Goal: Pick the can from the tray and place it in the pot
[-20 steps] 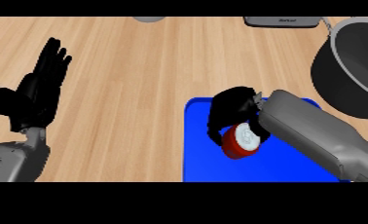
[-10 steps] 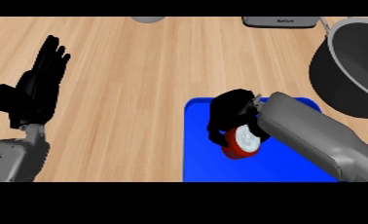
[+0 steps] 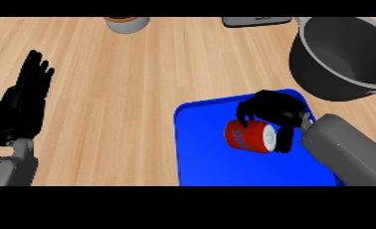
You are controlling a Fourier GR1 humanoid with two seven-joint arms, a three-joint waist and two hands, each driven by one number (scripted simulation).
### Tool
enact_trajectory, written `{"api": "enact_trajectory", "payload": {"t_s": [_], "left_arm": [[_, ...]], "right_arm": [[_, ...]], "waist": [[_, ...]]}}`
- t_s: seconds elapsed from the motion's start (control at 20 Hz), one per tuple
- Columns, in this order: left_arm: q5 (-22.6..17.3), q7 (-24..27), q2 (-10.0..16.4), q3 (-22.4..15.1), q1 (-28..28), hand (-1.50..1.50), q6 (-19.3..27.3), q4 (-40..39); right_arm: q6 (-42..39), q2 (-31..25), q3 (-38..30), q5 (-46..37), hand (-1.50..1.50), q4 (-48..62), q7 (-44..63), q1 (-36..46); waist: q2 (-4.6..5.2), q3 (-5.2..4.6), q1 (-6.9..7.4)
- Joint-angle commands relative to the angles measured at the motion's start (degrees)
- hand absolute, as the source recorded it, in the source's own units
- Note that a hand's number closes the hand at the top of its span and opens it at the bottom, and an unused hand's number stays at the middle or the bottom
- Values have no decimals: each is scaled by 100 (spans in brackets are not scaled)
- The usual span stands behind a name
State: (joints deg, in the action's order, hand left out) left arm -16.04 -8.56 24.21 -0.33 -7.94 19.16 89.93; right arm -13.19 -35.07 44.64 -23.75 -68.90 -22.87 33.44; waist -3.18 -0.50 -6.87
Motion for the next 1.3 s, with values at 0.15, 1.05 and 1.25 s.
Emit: {"api": "enact_trajectory", "payload": {"t_s": [0.15,1.05,1.25], "left_arm": [[-39,-13,49,123,247,0,29,204],[255,29,-380,-310,19,0,-21,365],[291,-264,-370,-256,-434,0,-229,150]], "right_arm": [[1435,-255,-1158,769,150,-1289,1155,-1506],[2430,-1672,-5332,2736,150,-4637,2884,-3950],[2023,-1364,-5534,2697,150,-3778,2668,-3567]], "waist": [[40,42,-249],[286,51,491],[320,52,654]]}}
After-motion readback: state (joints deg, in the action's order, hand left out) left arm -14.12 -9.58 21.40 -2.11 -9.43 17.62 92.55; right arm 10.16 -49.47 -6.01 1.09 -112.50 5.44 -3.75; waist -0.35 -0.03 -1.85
